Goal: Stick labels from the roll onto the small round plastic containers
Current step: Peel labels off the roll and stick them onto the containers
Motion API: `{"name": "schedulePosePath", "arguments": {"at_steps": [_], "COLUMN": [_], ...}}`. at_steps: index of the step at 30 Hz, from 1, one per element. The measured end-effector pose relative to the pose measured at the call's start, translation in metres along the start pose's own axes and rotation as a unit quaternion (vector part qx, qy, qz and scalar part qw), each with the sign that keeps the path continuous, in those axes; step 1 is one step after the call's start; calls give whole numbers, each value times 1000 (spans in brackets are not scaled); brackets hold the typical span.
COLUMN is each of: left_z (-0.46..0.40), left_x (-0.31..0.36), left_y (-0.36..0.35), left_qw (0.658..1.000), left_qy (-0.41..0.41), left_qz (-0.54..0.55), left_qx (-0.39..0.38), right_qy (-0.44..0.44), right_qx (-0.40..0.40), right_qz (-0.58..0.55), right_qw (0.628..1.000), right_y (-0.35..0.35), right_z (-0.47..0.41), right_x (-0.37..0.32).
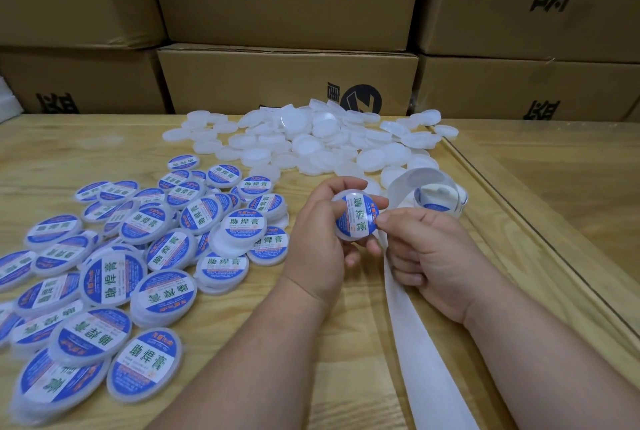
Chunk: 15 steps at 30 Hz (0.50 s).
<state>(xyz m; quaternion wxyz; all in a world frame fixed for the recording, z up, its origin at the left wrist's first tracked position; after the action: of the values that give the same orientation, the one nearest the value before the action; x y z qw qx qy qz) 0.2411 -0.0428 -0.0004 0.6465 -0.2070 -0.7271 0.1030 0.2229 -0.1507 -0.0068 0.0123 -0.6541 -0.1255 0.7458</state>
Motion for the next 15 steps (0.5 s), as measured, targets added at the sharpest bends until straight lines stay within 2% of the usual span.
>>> {"name": "schedulePosePath", "arguments": {"at_steps": [15], "left_z": [3], "left_x": [6], "left_y": [0], "left_qw": [999], "left_qy": [-9], "left_qz": [-37], "left_qx": [20], "right_qy": [5], "right_qx": [6], "right_qz": [29], "right_qw": [1000], "right_y": [5], "right_z": [-4], "right_x": [3]}}
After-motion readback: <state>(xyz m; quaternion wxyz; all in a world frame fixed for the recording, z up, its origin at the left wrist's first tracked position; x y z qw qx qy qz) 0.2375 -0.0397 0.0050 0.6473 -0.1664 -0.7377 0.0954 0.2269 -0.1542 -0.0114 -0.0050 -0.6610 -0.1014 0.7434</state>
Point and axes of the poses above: each hand's wrist, its own z-axis away from the middle knuckle, its own y-axis out of the back of the hand, x = y × z, the point moved 10 cm from there along -z, towards the middle knuckle, and after that the axes turned 2 degrees about -y, right-handed, at the moved point
